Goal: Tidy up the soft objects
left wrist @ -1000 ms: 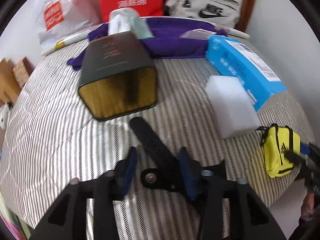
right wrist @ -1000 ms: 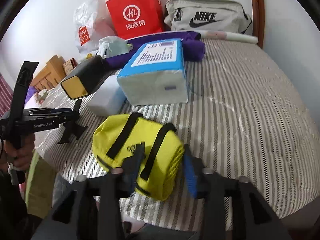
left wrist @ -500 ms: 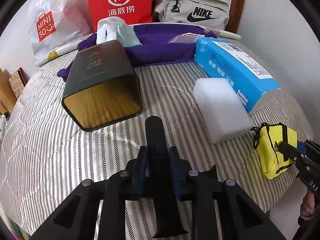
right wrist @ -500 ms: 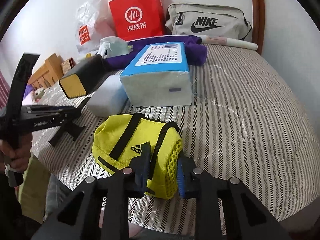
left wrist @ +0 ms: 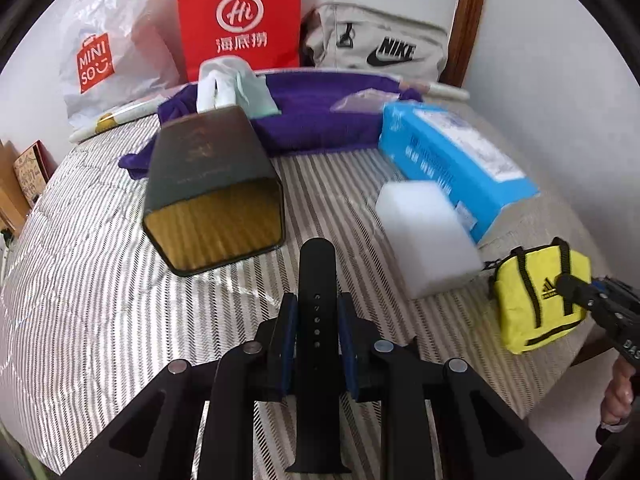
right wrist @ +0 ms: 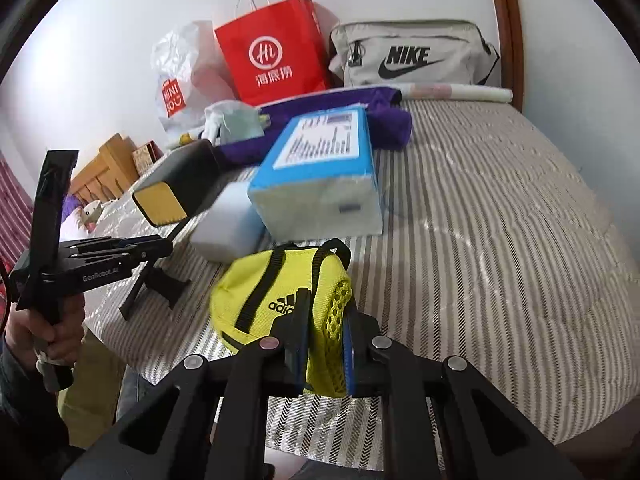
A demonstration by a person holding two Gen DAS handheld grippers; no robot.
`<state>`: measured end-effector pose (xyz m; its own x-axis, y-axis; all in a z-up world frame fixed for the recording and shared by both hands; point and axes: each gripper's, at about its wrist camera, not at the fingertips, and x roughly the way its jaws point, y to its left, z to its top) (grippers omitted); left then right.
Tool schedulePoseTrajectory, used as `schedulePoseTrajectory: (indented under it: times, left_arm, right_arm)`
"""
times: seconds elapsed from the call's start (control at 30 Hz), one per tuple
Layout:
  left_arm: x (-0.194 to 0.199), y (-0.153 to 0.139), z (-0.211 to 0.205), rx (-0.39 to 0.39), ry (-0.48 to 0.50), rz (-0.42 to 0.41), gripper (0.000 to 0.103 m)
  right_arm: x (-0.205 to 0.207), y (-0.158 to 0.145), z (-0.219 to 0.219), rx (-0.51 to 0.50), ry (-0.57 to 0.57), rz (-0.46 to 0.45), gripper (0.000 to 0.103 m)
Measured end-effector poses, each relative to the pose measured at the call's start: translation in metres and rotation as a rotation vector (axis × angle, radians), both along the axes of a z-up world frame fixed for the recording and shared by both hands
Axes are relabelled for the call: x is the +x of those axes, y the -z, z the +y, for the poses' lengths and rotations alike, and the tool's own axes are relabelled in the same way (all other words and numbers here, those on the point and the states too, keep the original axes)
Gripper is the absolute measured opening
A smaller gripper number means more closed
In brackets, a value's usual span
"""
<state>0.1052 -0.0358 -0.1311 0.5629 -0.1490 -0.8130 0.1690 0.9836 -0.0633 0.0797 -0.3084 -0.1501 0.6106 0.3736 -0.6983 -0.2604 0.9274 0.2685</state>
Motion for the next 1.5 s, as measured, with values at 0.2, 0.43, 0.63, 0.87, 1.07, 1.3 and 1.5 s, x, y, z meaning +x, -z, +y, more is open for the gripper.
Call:
schedulePoseTrajectory:
  times: [0.2, 0.43, 0.63, 0.87, 1.07, 1.3, 1.5]
  left_arm:
    - [-0.008, -0.017, 0.015, -0.042, -0.015, -0.027, 0.019]
    - [-0.013, -0.038, 0.03, -0.059, -0.043, -0.075, 0.019]
    - [-0.007, -0.054, 0.04, -0.057, -0.066, -0.103, 0.019]
    - [0.01, -0.067, 0.053, -0.076, -0.092, -0.119, 0.02]
    - [0.032, -0.079, 0.062, -0.082, -0.114, -0.131, 0.02]
    - [0.066, -0.09, 0.07, -0.069, -0.145, -0.139, 0.02]
    - [0.097, -0.091, 0.071, -0.1, -0.151, -0.125, 0.02]
  right_arm:
    - [-0.006, -0.02, 0.002, -0.021, -0.002, -0.037, 0.014]
    - [-0.011, -0.046, 0.003, -0.017, -0.007, -0.074, 0.014]
    - [-0.006, -0.064, 0.005, -0.016, -0.011, -0.103, 0.014]
    - [0.014, -0.081, 0.009, -0.021, -0.016, -0.129, 0.014]
    - [0.041, -0.094, 0.014, -0.035, -0.027, -0.152, 0.014]
    - [0.085, -0.108, 0.015, -0.061, -0.01, -0.181, 0.014]
    - [0.124, -0.117, 0.014, -0.048, 0.006, -0.198, 0.014]
